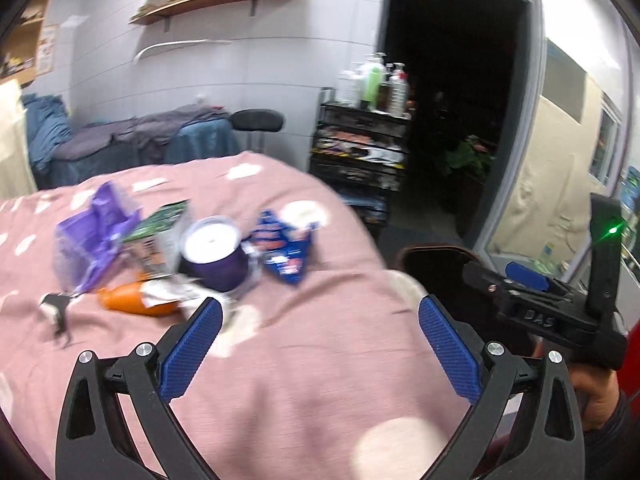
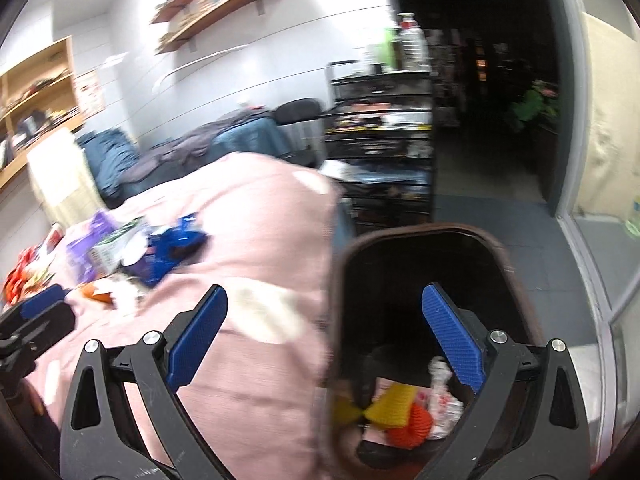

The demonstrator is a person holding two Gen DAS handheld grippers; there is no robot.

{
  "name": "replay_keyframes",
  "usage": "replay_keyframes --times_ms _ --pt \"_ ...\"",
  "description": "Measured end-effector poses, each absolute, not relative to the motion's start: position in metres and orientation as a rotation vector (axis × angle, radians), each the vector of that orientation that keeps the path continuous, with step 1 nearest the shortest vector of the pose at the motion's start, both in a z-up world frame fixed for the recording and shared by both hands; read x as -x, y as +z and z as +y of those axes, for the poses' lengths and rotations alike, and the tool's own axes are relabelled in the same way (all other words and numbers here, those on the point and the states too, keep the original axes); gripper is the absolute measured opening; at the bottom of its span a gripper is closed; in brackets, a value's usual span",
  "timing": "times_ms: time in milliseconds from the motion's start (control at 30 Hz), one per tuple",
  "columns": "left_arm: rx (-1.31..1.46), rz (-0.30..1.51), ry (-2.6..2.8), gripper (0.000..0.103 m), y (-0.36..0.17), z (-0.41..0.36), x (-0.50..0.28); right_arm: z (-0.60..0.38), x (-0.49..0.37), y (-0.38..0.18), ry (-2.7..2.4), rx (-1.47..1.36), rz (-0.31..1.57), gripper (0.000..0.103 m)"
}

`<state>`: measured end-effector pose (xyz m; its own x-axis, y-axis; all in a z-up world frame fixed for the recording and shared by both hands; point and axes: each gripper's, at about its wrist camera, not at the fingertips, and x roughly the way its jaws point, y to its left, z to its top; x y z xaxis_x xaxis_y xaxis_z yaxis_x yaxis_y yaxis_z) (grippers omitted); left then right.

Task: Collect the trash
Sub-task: 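Grasp the green carton with the left gripper while the right grasps the blue wrapper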

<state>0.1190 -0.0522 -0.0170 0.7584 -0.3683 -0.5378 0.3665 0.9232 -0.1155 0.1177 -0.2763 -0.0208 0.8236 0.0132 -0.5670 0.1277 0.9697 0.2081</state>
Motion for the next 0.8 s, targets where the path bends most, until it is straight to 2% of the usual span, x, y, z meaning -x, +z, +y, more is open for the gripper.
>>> replay_keyframes --times_ms 367,733,800 --pt "0.103 0.654 -0.269 0.096 -0.028 0.023 -0.146 -0.211 -0.166 -0.017 0.141 -0.182 0.688 0.096" --pt "0.061 0.718 -0.234 0.089 -0.031 0.036 -0.208 -0.171 -0.230 -0.026 0.273 -0.193 0.843 0.096" --pt "0.062 0.731 -0.218 0.088 -0.033 0.039 -0.221 -0.166 -0.239 -0.028 0.287 -0.199 0.861 0.092"
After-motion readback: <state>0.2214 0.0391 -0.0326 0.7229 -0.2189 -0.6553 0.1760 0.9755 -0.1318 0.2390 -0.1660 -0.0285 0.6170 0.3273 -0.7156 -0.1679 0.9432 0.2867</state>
